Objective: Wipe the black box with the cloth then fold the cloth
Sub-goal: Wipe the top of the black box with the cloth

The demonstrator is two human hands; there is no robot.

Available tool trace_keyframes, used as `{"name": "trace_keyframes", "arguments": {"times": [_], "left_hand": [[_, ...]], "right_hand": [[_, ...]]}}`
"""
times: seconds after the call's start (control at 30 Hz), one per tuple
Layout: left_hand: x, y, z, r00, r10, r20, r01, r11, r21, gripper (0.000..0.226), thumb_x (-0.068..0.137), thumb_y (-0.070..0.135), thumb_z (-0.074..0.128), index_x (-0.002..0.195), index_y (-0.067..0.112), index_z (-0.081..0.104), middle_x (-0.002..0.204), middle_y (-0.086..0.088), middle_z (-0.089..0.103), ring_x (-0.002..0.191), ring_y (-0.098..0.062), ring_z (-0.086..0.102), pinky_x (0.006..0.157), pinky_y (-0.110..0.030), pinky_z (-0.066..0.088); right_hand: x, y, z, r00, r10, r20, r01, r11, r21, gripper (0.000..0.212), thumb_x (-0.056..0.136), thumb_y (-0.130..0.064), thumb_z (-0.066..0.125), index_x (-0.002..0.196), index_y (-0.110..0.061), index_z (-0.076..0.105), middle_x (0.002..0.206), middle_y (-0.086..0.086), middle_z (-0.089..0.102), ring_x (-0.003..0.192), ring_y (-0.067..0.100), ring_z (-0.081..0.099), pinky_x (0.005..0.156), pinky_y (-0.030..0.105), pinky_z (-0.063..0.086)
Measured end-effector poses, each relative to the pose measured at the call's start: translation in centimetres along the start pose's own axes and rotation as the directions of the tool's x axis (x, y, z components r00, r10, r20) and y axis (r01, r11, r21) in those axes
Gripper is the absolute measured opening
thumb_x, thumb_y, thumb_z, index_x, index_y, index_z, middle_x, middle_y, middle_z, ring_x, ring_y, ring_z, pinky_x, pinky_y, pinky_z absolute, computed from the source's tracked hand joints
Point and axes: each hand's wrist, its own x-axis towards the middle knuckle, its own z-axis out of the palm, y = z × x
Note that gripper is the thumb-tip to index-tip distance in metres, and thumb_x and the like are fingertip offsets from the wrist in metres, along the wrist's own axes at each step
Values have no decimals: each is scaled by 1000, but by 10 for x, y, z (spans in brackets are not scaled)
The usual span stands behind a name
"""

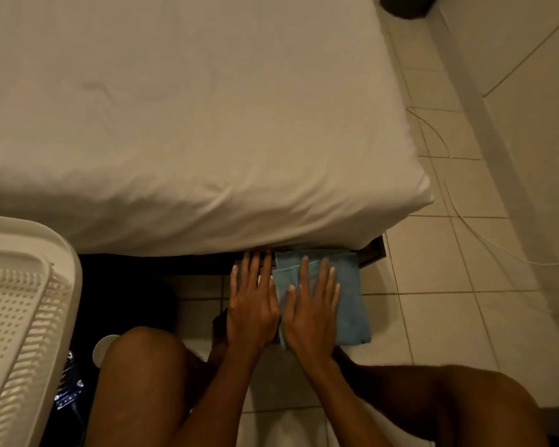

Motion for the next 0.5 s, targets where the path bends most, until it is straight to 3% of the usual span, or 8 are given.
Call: {"name": "trace_keyframes", "arguments": {"times": [0.07,0.17,0.27,0.33,0.4,0.5], "left_hand": [[0,0,1,1000,6,-13,-6,1000,3,53,102,25,31,154,17,26,161,-4,27,151,-19,17,123,-44,17],[-1,0,1,1000,5,-1,-5,1000,6,52,103,25,30,154,17,25,161,-4,26,151,-19,16,123,-44,16],[-1,-1,0,1000,21,-11,-20,1000,13,54,101,26,27,154,16,27,161,-4,26,151,-20,17,122,-44,18],[-1,-1,1,1000,15,-15,-15,1000,1,53,102,25,28,154,17,25,162,-3,24,152,-19,15,122,-44,17],[0,0,1,1000,-3,-9,3,1000,-12,53,102,25,29,155,18,23,162,-3,23,152,-17,12,123,-43,15],[-1,0,0,1000,-10,0,10,1000,-6,53,103,27,27,155,19,22,162,-3,23,152,-17,11,124,-42,14]], "right_hand": [[24,15,-5,1000,-1,8,1,1000,-2,58,103,-41,26,158,-27,15,166,9,5,153,25,-2,123,51,8],[9,22,-5,994,110,5,-110,994,13,59,103,-45,20,158,-28,10,166,8,2,153,24,-5,123,51,6],[-9,7,-3,999,28,42,-28,1000,-7,60,103,-44,22,158,-30,4,166,8,-4,153,25,-7,123,46,0],[19,16,-8,999,-17,50,17,1000,1,57,103,-44,22,157,-31,13,166,9,-1,153,26,-5,123,47,0],[42,29,-15,998,64,8,-64,998,17,55,102,-45,21,154,-28,25,166,11,7,153,28,-1,123,51,5],[24,33,-12,989,144,-21,-144,990,14,60,101,-47,21,157,-26,15,166,12,4,153,27,-4,123,52,7]]}}
